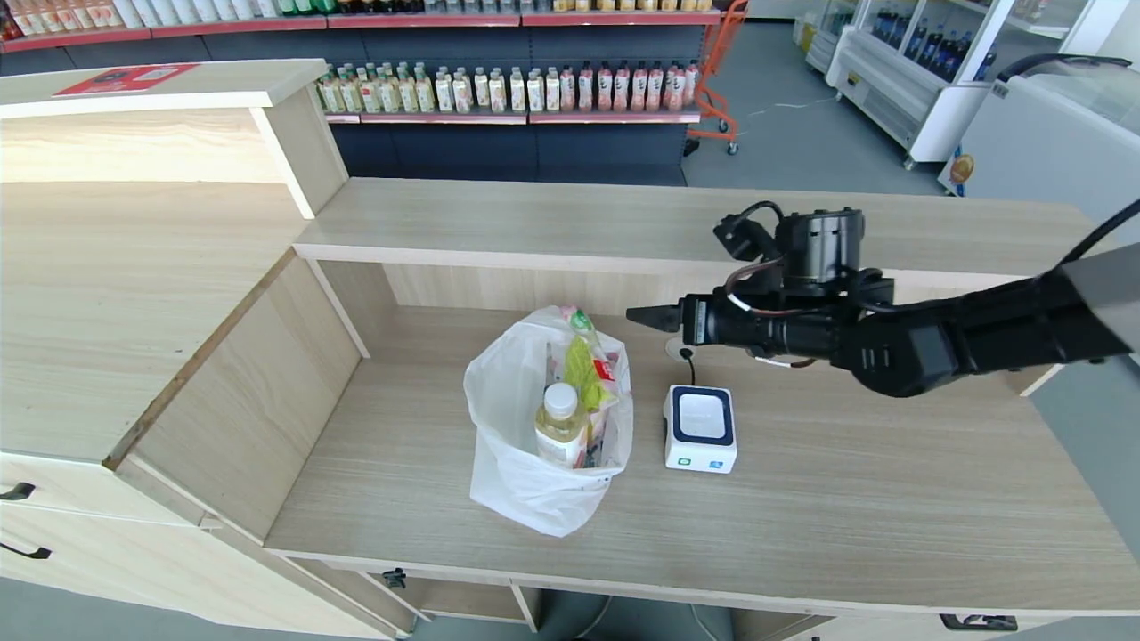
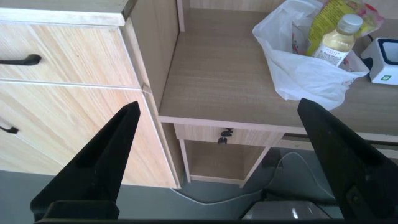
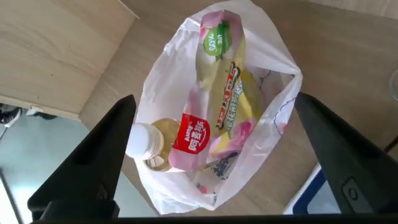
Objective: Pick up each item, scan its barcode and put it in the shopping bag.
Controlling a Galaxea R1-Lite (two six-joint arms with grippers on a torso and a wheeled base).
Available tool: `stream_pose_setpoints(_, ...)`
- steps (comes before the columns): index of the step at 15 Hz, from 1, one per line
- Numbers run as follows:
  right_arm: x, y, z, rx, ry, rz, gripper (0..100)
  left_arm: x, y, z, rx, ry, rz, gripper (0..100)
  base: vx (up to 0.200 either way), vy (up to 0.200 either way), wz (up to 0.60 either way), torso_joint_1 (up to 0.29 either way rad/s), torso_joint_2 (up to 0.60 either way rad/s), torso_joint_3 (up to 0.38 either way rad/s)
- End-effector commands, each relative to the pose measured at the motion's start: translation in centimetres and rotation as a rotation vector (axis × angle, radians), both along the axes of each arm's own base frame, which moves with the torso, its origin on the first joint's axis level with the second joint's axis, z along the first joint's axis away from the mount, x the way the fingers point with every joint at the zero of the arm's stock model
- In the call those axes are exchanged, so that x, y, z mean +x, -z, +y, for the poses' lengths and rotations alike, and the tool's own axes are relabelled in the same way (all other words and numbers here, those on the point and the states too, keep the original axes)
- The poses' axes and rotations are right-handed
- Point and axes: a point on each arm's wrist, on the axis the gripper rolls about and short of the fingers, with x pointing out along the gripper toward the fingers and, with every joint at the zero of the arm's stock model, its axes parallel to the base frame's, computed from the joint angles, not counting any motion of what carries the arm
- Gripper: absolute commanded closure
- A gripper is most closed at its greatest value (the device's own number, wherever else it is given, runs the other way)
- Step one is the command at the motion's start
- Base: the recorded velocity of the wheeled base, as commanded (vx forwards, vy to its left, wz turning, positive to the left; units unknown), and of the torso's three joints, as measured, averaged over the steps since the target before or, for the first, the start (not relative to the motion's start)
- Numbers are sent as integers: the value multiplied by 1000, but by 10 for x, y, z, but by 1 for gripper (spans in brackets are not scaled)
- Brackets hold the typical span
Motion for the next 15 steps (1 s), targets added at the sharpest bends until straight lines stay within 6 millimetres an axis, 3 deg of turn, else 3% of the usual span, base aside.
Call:
stream_pose_setpoints(1, -164, -47, -102, 24, 182, -60, 0, 0, 0, 0, 0, 0, -2, 0, 0, 0, 0, 0, 0, 0)
stream_pose_setpoints(2, -196, -38, -117, 17, 255, -67, 0, 0, 0, 0, 0, 0, 0, 0, 0, 0, 0, 0, 0, 0)
stream_pose_setpoints(3, -230, -17, -128, 1, 328, -50, 0, 0, 0, 0, 0, 0, 0, 0, 0, 0, 0, 0, 0, 0)
stream_pose_setpoints(4, -243, -7, -132, -5, 354, -43, 0, 0, 0, 0, 0, 0, -2, 0, 0, 0, 0, 0, 0, 0)
stream_pose_setpoints(5, -291, 31, -144, -28, 434, -39, 0, 0, 0, 0, 0, 0, -2, 0, 0, 0, 0, 0, 0, 0)
stream_pose_setpoints(7, -330, 73, -154, -45, 500, -52, 0, 0, 0, 0, 0, 0, 0, 0, 0, 0, 0, 0, 0, 0)
stream_pose_setpoints(11, -384, 110, -162, -69, 625, -147, 0, 0, 0, 0, 0, 0, 0, 0, 0, 0, 0, 0, 0, 0)
stream_pose_setpoints(15, -395, 110, -160, -92, 598, -355, 0, 0, 0, 0, 0, 0, -2, 0, 0, 0, 0, 0, 0, 0)
